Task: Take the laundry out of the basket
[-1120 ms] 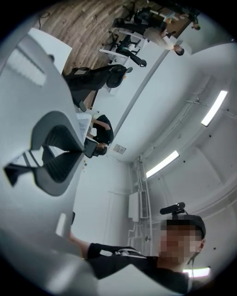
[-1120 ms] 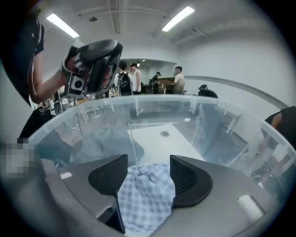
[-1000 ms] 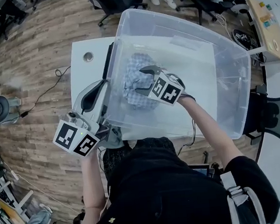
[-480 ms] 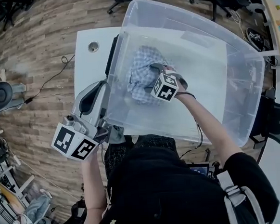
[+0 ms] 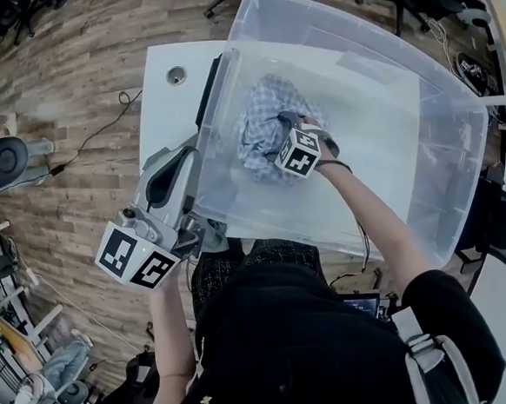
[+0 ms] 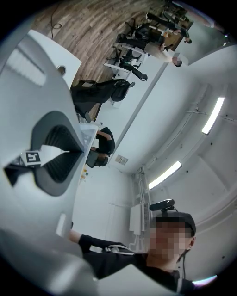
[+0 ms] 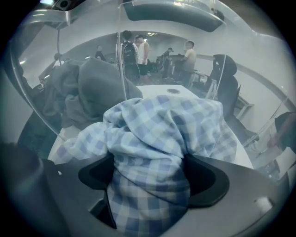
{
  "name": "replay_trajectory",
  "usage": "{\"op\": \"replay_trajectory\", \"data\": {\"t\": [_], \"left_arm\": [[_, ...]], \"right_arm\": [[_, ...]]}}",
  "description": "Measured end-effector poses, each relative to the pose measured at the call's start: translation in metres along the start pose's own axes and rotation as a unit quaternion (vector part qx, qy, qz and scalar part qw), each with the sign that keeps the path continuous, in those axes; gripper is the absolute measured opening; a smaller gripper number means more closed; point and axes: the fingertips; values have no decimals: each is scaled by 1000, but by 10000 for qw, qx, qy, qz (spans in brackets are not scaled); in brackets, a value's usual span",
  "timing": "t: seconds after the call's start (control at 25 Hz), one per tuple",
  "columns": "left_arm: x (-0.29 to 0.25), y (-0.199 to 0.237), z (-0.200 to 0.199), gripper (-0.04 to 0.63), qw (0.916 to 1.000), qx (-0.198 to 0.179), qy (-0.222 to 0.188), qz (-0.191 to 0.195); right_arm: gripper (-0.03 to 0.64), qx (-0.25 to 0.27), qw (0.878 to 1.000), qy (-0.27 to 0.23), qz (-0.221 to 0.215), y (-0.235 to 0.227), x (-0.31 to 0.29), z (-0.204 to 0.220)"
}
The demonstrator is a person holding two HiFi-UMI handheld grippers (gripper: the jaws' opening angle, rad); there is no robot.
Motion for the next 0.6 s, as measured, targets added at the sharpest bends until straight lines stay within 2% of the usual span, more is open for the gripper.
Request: {"op": "replay_trajectory", "data": {"t": [0.4,0.6], "left_arm": [[13,0,5,8,9999,95,-66,-121],[21,1,2,8,9996,124,-162,-176]], "right_arm": [[469,-152,9999,-60,-2,-3,-6,-5],[421,-231,9997,-14,57,-2,-7,-9]]}}
Point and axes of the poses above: the fingertips, and each gripper's own axes: x backward along the fingers, y to its left, z out of its underside, and after that the axes turned 1 degree about -z, right-handed
